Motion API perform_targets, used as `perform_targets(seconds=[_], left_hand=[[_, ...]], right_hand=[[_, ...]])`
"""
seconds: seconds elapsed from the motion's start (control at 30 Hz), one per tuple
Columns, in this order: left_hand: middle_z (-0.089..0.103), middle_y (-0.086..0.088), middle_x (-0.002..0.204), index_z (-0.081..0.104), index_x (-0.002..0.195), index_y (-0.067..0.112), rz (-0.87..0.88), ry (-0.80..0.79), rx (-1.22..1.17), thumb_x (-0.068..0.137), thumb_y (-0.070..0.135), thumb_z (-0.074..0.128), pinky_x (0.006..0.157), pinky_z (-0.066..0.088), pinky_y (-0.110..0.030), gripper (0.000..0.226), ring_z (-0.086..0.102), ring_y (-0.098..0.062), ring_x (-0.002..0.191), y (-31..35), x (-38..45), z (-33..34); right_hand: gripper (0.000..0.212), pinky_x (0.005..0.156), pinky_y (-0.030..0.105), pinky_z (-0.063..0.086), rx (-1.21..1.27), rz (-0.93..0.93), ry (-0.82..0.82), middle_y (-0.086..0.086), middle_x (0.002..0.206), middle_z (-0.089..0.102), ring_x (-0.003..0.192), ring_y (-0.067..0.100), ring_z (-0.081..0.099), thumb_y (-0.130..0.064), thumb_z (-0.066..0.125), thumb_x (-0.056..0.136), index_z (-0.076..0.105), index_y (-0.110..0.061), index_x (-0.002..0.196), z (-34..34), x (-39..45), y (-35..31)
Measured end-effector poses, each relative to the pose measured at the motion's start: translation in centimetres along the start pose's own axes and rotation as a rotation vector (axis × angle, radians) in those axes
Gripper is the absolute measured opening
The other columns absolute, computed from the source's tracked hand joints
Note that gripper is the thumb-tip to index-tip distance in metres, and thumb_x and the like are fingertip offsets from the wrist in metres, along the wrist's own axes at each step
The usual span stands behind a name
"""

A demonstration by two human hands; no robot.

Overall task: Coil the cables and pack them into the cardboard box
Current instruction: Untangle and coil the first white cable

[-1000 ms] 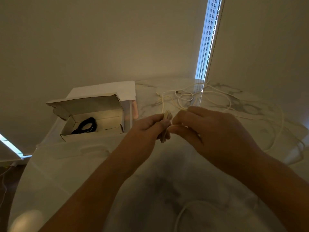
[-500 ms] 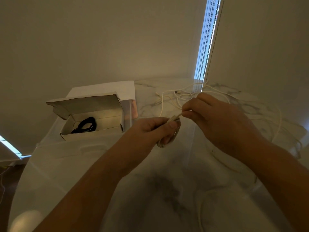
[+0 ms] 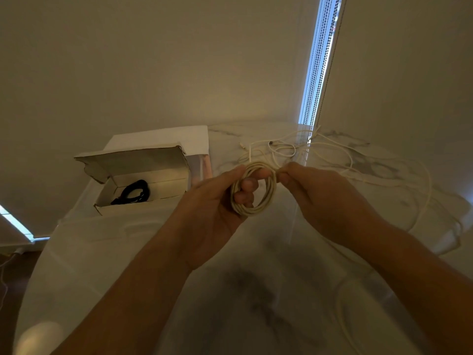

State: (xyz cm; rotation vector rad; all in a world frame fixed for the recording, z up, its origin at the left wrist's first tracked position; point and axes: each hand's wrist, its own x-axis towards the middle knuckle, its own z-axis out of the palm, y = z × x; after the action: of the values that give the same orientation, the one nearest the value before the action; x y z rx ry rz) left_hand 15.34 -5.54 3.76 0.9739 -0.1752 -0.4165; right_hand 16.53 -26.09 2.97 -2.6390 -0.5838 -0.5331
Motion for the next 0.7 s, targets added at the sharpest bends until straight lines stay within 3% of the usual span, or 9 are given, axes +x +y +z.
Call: perform_targets(seconds=[0.23,0.5,0.7], left_hand=[[0.050,0.002,0.082,0.058,0.122,-0.004,0.096,0.057,-0.292,0.103,0.025,0.044,0.072,0.045,-0.017,0.038,0.046,-0.005,0.065,0.5,0.4,-0.9],[0.058,-0.002,0.084,0.054,0.129,-0.005,0.226,0.224,-0.367,0.102,0.022,0.048,0.081,0.049,-0.016,0.038,0.052,-0.006,0.070,1.0,0.7,-2.0],[0.065,-0.005,0.089,0.049,0.138,-0.006,0.266,0.280,-0.354,0.092,0.017,0.058,0.097,0.046,-0.021,0.052,0.057,-0.008,0.079,0.8,0.9,-1.9]], right_hand=[[0.039,0.074,0.034,0.049,0.033,-0.016,-0.088,0.000,0.108,0.069,0.089,0.020,0.064,-0.035,0.033,0.105,0.043,-0.028,0.142,0.9,-0.7,-1.6],[0.046,0.082,0.035,0.050,0.042,-0.084,-0.212,-0.003,0.116,0.065,0.097,0.021,0.062,-0.039,0.028,0.104,0.031,-0.031,0.149,1.3,-2.0,-4.1],[0.042,0.085,0.033,0.048,0.004,-0.105,-0.275,-0.004,0.123,0.061,0.104,0.021,0.061,-0.035,0.027,0.105,0.033,-0.027,0.146,0.4,-2.4,-5.8]])
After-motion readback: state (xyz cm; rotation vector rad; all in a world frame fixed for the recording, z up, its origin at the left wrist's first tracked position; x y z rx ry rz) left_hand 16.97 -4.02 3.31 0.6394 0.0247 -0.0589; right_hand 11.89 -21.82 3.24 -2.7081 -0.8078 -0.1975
